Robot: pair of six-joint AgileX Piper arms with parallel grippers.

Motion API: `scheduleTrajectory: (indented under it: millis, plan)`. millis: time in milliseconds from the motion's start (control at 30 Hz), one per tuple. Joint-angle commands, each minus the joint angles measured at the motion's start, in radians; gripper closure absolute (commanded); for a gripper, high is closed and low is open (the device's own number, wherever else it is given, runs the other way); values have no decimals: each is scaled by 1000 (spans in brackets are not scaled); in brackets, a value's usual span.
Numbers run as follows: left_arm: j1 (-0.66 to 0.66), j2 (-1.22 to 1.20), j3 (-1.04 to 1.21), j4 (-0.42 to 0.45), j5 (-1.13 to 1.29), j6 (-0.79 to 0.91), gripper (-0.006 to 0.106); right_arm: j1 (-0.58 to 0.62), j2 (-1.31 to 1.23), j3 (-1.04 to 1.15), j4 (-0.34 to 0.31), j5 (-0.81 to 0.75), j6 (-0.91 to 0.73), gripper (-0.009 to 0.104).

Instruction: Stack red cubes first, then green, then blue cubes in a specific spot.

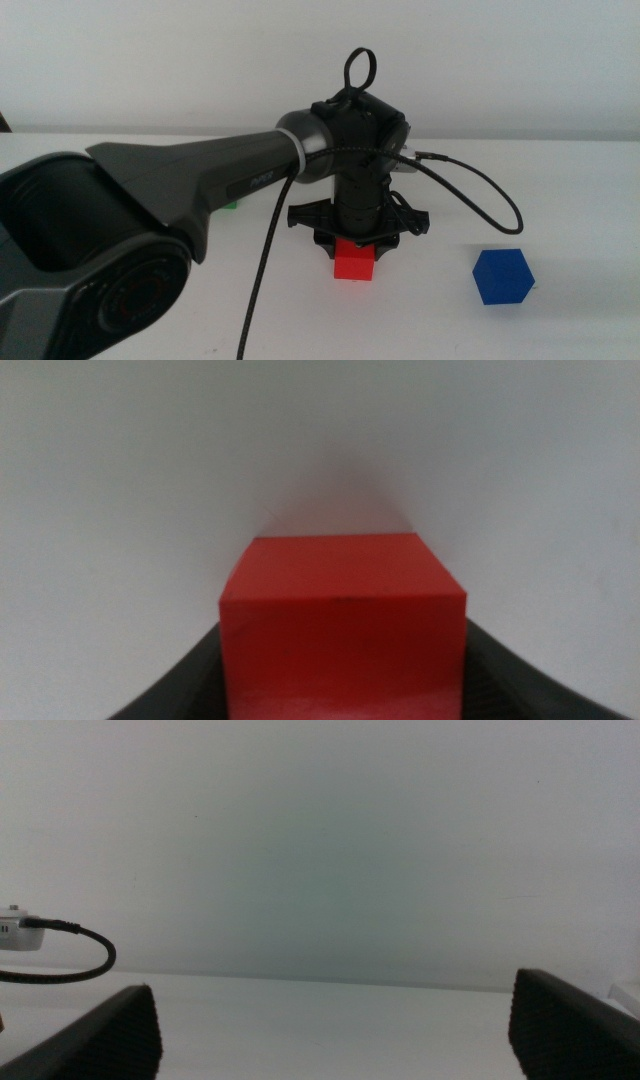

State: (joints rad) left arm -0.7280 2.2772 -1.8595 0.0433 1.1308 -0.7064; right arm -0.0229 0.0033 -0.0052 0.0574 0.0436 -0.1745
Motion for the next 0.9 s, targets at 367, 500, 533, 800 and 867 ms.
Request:
scheduleTrajectory:
  millis: [367, 500, 533, 800, 867]
  plan:
    - [2, -32, -112, 29, 181, 82, 7, -6, -39, 43, -5, -4, -2, 2]
    - [4, -137, -110, 75, 181, 158, 7, -6, -39, 43, -5, -4, -2, 2]
    - [10, -162, -108, 93, 181, 174, 7, -6, -39, 43, -5, -4, -2, 2]
    - [236, -292, -38, 106, 180, 353, 7, -6, -39, 43, -5, -4, -2, 2]
    - [300, -268, -41, 68, 165, 388, 7, -6, -39, 43, -5, -4, -2, 2]
